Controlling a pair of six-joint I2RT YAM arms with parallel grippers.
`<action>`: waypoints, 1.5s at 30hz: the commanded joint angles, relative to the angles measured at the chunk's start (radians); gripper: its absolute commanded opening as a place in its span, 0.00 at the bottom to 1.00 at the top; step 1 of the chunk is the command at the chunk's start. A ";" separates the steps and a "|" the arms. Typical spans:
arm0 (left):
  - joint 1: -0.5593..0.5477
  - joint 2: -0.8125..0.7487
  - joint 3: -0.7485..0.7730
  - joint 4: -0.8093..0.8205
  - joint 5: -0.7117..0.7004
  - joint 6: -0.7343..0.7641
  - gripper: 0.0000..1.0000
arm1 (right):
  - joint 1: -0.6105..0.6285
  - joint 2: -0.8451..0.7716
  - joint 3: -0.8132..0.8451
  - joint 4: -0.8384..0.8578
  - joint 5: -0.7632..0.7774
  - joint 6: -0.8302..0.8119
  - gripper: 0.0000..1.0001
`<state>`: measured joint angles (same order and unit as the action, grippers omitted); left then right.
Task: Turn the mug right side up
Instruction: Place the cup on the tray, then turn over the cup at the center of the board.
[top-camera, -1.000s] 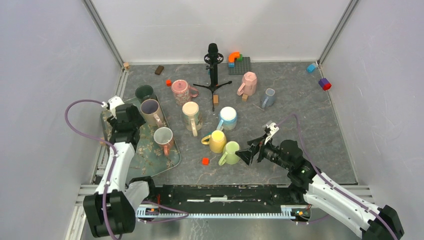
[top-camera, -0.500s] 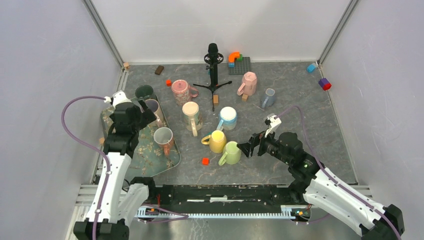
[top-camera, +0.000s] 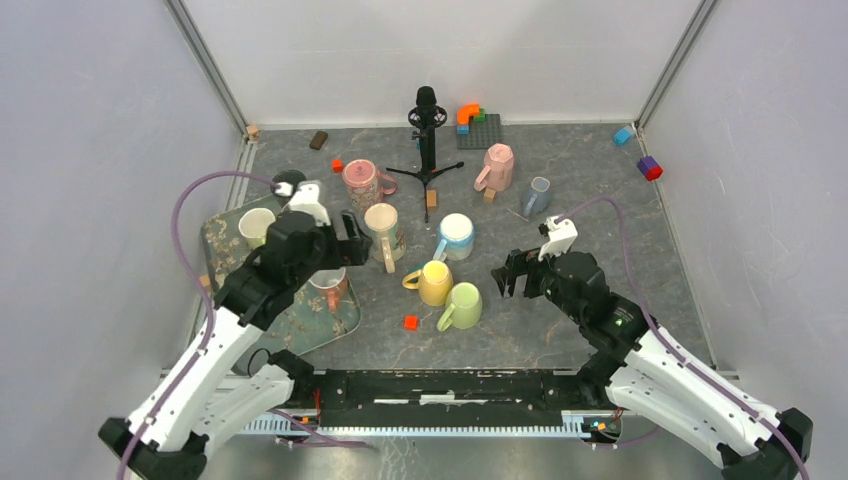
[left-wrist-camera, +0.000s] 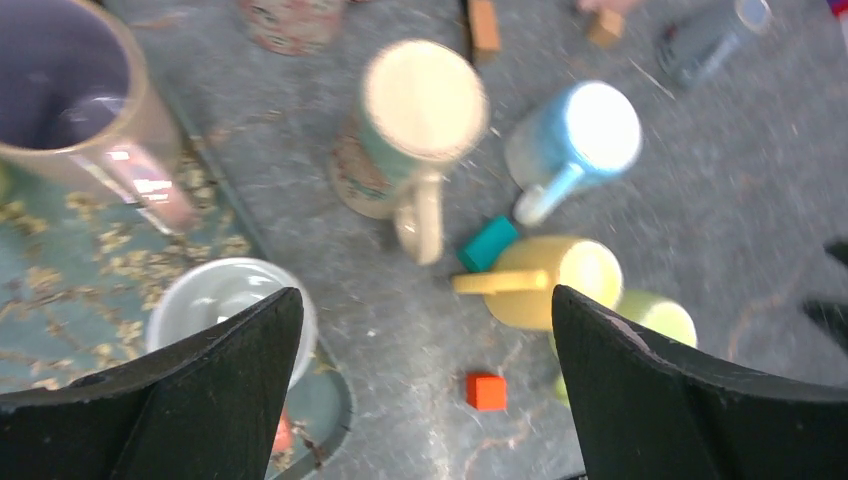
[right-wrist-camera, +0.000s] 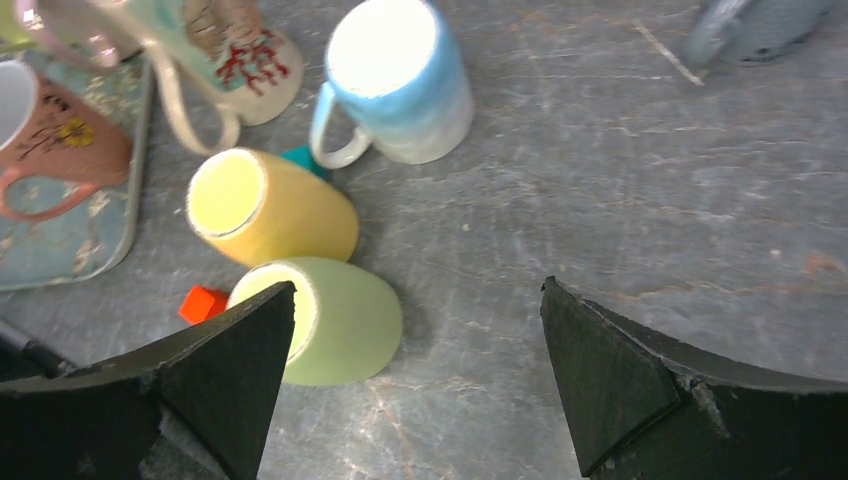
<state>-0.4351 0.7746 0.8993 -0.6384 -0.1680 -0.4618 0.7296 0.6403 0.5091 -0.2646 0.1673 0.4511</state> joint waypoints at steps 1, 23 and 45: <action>-0.240 0.070 0.067 0.016 -0.113 -0.044 1.00 | -0.001 0.064 0.107 -0.064 0.190 -0.014 0.98; -0.467 0.201 0.113 0.056 -0.044 -0.075 1.00 | -0.346 0.802 0.551 0.019 0.263 0.099 0.89; -0.466 0.048 0.030 0.131 0.046 -0.089 1.00 | -0.471 1.094 0.718 0.013 0.184 0.211 0.60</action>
<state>-0.8989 0.8173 0.9386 -0.5575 -0.1486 -0.5053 0.2581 1.6924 1.1538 -0.2787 0.3847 0.6426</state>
